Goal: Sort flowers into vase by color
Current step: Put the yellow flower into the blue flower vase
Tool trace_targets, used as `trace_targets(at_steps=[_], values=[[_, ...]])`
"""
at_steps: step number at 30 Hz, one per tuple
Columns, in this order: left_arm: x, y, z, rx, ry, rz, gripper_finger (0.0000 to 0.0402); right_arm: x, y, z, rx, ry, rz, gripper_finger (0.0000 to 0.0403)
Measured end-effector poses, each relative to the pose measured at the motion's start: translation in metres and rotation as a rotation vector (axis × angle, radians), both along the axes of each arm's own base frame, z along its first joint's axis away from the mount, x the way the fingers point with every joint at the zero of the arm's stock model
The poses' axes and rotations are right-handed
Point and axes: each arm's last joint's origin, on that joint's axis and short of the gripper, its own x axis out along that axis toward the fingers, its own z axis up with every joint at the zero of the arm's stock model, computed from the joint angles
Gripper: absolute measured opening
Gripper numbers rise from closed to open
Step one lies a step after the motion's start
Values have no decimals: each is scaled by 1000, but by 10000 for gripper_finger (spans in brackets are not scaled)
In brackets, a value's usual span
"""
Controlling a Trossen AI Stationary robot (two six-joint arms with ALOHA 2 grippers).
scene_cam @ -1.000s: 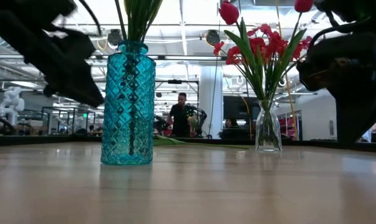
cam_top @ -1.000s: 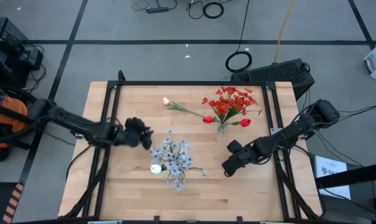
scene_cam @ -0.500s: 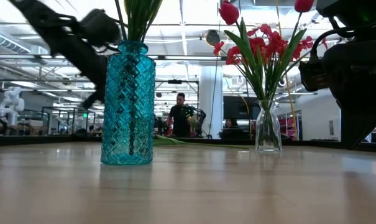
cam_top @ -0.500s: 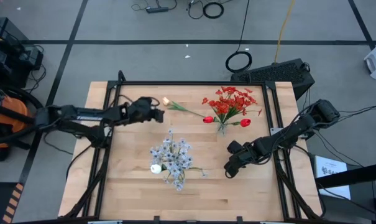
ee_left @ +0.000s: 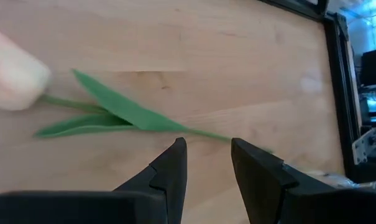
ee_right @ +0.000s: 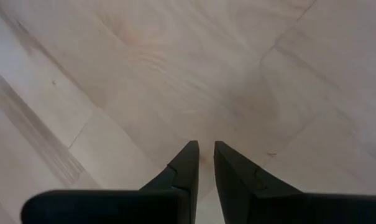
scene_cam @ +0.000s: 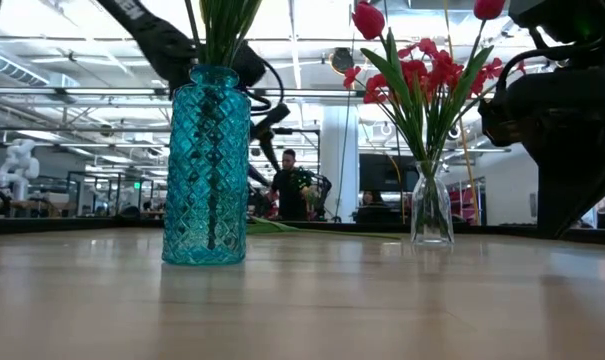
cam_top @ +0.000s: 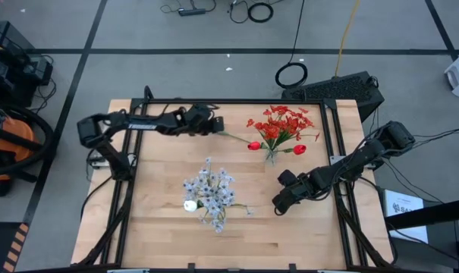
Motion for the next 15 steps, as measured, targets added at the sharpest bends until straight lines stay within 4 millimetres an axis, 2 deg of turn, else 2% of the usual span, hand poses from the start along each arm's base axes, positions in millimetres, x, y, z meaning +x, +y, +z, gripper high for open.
trace_targets(at_steps=[4, 9, 15], values=[[11, 6, 0, -40, -6, 13, 131, 0, 0, 0, 1, -1, -9, 43], [13, 6, -2, -142, -47, 112, 131, 0, 0, 0, 1, -1, -9, 43], [15, 7, 0, -131, -75, 110, 132, 0, 0, 0, 1, -2, -8, 43]])
